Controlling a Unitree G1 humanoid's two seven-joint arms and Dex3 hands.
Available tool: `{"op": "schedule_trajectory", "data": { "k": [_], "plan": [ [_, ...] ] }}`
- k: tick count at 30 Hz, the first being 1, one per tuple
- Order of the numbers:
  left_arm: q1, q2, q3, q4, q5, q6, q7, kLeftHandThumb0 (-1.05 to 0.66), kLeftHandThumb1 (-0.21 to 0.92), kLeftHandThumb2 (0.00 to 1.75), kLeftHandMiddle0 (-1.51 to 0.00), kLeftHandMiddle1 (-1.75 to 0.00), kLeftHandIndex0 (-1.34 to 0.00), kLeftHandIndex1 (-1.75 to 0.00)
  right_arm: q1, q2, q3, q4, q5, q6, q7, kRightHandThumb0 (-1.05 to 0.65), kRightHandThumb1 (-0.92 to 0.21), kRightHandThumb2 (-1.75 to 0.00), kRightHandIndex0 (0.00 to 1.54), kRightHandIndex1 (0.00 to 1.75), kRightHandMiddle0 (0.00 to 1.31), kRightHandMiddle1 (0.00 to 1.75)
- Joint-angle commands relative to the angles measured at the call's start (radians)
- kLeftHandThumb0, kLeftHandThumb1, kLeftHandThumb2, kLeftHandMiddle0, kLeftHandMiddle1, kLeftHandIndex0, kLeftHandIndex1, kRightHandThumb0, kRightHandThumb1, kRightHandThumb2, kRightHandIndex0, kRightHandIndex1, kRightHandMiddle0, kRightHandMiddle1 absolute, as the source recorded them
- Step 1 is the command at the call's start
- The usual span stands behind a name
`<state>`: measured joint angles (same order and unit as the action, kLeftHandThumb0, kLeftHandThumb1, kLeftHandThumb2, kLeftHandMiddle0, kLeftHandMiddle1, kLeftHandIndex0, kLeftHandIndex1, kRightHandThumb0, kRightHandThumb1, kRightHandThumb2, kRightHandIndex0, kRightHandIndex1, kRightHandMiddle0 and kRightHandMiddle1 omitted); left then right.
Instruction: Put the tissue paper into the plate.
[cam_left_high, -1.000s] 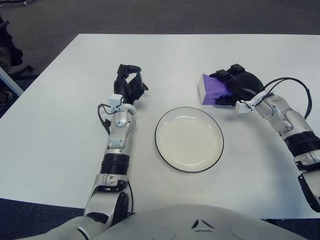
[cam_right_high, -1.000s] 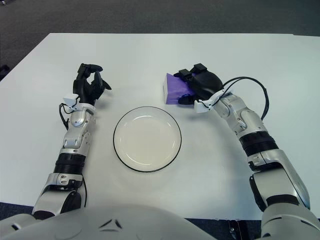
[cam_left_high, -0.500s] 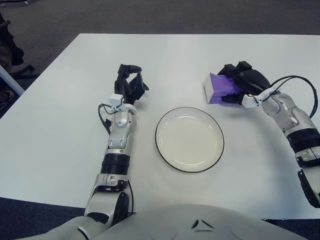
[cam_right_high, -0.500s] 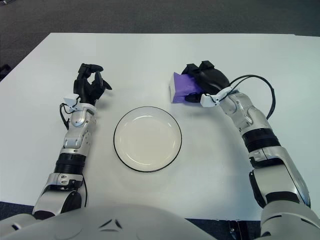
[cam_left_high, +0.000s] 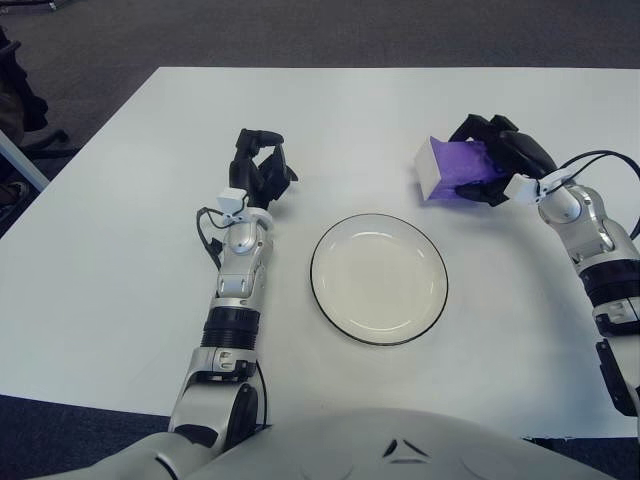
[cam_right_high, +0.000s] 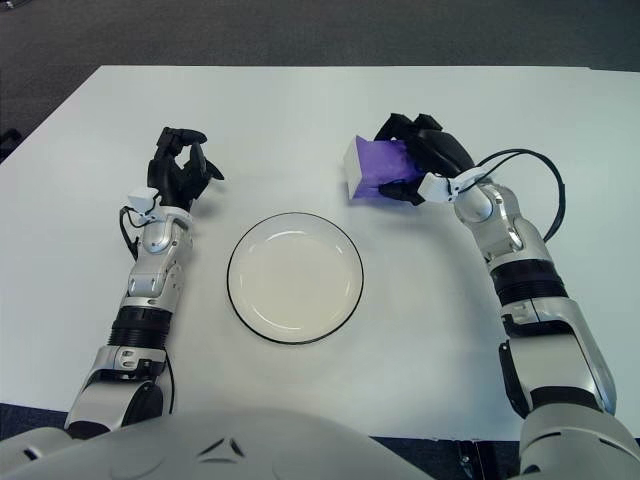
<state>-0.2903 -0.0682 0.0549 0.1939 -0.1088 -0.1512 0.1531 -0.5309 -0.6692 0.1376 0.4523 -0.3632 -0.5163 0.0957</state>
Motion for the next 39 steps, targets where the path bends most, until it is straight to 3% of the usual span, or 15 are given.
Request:
{"op": "schedule_trajectory", "data": {
  "k": [1, 17, 24, 31, 35, 39],
  "plan": [
    [0.165, -0.049, -0.008, 0.093, 0.008, 0.007, 0.005, -0.36, 0.78, 0.7, -0.87, -1.75, -0.29, -1.75, -0.002, 0.027, -0.053, -0.118, 0.079, -0.026, 0.012, 0.0, -0.31, -1.31, 0.57, 1.75, 0.45, 1.71],
    [0.158, -0.045, -0.004, 0.096, 0.005, 0.014, 0.002, -0.36, 0.78, 0.7, -0.87, -1.75, -0.29, -1.75, 0.078, 0.075, -0.095, -0.433, 0.202, 0.004, 0.108, 0.0, -0.31, -1.33, 0.59, 1.75, 0.42, 1.74],
    [0.154, -0.042, -0.002, 0.097, 0.004, 0.021, 0.001, -0.36, 0.78, 0.7, -0.87, -1.75, -0.29, -1.75, 0.065, 0.072, -0.078, -0.426, 0.142, -0.169, 0.108, 0.0, -0.3, -1.34, 0.6, 1.75, 0.43, 1.73],
    [0.149, -0.042, 0.0, 0.099, 0.004, 0.025, 0.002, -0.36, 0.78, 0.7, -0.87, -1.75, -0.29, -1.75, 0.067, 0.082, -0.045, -0.412, 0.105, -0.283, 0.121, 0.0, -0.32, -1.32, 0.58, 1.75, 0.41, 1.74],
    [0.148, -0.043, 0.0, 0.1, 0.005, 0.027, 0.004, -0.36, 0.79, 0.7, -0.87, -1.75, -0.29, -1.75, 0.064, 0.084, 0.002, -0.389, 0.173, -0.345, 0.175, 0.0, -0.35, -1.29, 0.56, 1.75, 0.39, 1.74],
    [0.147, -0.044, 0.001, 0.1, 0.005, 0.027, 0.004, -0.36, 0.79, 0.7, -0.87, -1.75, -0.29, -1.75, 0.062, 0.064, 0.058, -0.387, 0.322, -0.328, 0.292, 0.0, -0.36, -1.27, 0.56, 1.74, 0.38, 1.75]
  ]
}}
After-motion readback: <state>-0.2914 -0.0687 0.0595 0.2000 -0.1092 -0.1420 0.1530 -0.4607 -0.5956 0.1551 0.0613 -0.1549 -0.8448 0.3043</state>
